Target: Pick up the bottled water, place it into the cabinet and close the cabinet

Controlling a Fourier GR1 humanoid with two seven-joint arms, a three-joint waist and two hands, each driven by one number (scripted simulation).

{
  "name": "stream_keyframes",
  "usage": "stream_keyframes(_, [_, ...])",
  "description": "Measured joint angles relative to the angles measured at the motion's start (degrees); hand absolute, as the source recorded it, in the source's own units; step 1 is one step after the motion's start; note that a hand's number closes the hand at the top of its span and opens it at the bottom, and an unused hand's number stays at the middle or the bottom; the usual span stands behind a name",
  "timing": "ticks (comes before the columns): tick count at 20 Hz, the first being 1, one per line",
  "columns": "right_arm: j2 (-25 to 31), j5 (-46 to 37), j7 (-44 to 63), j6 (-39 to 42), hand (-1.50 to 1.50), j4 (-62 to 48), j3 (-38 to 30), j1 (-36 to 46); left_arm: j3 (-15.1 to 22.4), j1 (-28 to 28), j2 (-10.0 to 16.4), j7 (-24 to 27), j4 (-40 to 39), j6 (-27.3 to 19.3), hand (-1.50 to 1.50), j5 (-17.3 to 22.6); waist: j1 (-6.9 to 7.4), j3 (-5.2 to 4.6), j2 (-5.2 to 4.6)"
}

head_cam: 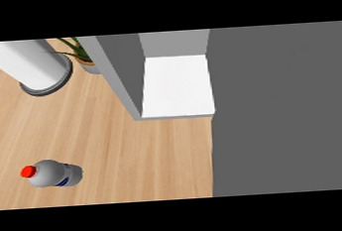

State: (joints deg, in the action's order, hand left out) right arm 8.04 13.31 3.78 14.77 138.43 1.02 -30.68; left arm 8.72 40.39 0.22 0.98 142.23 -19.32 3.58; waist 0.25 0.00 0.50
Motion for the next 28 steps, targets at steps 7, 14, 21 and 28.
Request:
stream_keyframes(7, [-0.8, -0.1, -2.3, 1.4, -1.50, 0.5, 0.7, -3.9, 2.9, 6.3, -0.1, 5.7, -0.2, 1.0, -1.50, -0.3, -0.05, -0.03, 0.00])
stream_keyframes(14, [-0.4, 0.0, -5.2, 4.1, -1.50, 0.7, -0.6, -7.5, 2.8, 6.5, -0.2, 7.3, -1.6, -0.4, -1.50, 0.3, -0.46, -0.03, -0.14])
stream_keyframes(21, [-0.7, 0.1, -10.3, 7.6, -1.50, 0.7, -1.1, -13.4, -3.5, 2.9, -0.1, 8.3, -7.6, 0.3, -1.50, 8.6, -0.93, -0.08, -0.15])
stream_keyframes(28, [-0.8, 0.1, -15.0, 10.7, -1.50, 1.1, -0.7, -19.7, -9.7, -0.7, 0.1, 12.2, -17.9, 3.1, -1.50, 14.3, -1.24, -0.11, -0.16])
